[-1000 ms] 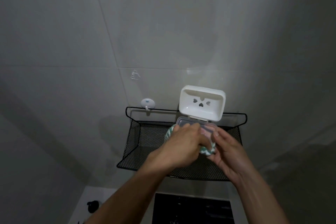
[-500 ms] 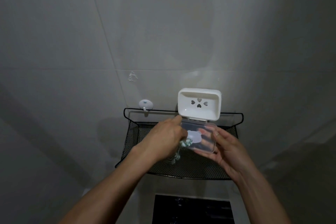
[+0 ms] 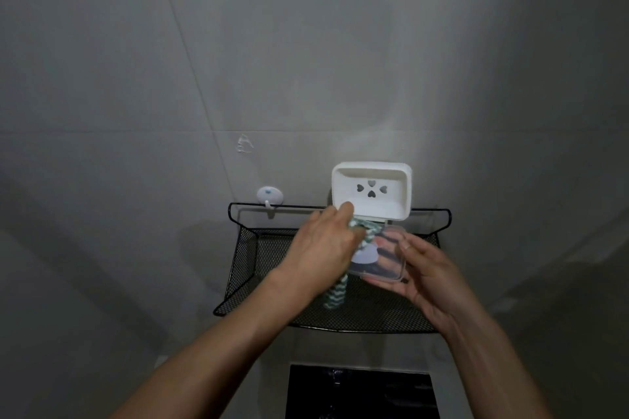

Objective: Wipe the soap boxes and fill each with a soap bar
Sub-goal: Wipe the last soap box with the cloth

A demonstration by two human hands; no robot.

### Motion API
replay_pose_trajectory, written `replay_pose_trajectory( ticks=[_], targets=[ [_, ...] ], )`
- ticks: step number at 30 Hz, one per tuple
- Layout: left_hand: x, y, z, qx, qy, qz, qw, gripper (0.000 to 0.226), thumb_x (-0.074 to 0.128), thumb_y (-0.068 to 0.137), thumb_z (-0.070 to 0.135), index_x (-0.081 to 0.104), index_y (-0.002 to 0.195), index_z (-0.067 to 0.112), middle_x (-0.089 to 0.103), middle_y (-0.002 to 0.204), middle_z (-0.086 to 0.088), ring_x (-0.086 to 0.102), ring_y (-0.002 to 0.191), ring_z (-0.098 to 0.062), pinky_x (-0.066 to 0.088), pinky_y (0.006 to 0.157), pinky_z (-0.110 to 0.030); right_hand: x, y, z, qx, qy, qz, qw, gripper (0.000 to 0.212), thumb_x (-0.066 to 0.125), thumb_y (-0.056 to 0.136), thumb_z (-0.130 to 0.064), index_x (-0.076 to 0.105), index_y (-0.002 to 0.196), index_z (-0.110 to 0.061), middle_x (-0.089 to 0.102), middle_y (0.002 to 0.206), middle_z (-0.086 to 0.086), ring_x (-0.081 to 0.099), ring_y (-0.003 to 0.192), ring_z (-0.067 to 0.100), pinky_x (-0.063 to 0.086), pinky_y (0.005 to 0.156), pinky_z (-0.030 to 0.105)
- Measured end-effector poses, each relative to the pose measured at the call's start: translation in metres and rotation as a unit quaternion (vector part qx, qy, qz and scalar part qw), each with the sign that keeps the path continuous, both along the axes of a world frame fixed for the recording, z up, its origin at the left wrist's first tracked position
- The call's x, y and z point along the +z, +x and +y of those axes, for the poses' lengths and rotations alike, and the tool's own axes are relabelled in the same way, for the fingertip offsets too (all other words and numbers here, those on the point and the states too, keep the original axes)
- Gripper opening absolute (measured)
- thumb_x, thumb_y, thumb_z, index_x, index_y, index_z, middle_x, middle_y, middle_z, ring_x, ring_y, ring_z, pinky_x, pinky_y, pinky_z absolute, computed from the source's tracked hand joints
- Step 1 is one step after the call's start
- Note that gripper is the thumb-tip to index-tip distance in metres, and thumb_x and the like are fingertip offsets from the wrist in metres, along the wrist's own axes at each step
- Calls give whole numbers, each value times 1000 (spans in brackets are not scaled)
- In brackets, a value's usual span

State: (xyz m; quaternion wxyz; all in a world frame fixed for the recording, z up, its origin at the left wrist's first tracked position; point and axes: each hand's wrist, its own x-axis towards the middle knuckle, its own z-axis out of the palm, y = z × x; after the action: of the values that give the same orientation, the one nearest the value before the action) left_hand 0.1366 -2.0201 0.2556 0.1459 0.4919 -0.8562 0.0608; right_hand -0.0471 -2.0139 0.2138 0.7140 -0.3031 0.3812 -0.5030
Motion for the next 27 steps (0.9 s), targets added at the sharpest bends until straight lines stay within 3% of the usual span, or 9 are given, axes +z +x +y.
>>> replay_pose_trajectory(
  ticks=[4, 9, 12, 17, 23, 27],
  targets=[
    [-1, 5, -4, 70, 19, -18, 997, 20, 52, 97, 28, 61, 102, 10, 47, 111, -6, 48, 94, -19, 50, 89, -40, 1, 1, -1, -19, 0, 10, 1000, 31, 55, 96, -13, 61, 124, -1, 72, 119, 18, 71, 106, 37, 62, 73, 50],
    [4, 1, -1, 98, 45, -26, 994, 36, 34, 96, 40, 58, 102, 14, 49, 103, -7, 50, 87, -23, 45, 74, -38, 1, 0, -2, -36, -2, 6, 999, 39, 57, 90, -15, 59, 126, 0, 72, 118, 19, 72, 105, 37, 62, 71, 47],
    [6, 5, 1, 80, 103, -20, 991, 36, 38, 96, 41, 57, 108, 12, 48, 104, -7, 54, 84, -23, 52, 75, -40, -1, -2, -1, -37, 2, 5, 999, 30, 50, 99, -11, 60, 125, 1, 71, 119, 20, 72, 105, 37, 62, 71, 46],
    [6, 13, 0, 38, 193, 30, 980, 16, 50, 96, 24, 54, 108, 14, 47, 105, -2, 52, 89, -19, 49, 83, -34, 0, -2, -3, -52, 7, 0, 999, 26, 46, 103, -9, 61, 122, 1, 72, 117, 20, 73, 102, 36, 63, 69, 47],
    [8, 23, 1, 7, 178, 41, 983, 4, 59, 91, 13, 60, 93, 16, 44, 95, 3, 53, 90, -16, 43, 76, -24, 1, -4, -3, -51, 10, 10, 999, 27, 47, 103, -10, 62, 122, 1, 72, 117, 19, 72, 105, 36, 62, 71, 48],
    [7, 25, 7, -27, 145, 32, 989, 6, 55, 93, 13, 61, 92, 16, 44, 94, 5, 52, 84, -14, 49, 75, -27, 2, -5, 0, -41, 19, 15, 999, 27, 49, 101, -12, 63, 120, 1, 73, 115, 19, 73, 103, 35, 62, 69, 45]
  ],
)
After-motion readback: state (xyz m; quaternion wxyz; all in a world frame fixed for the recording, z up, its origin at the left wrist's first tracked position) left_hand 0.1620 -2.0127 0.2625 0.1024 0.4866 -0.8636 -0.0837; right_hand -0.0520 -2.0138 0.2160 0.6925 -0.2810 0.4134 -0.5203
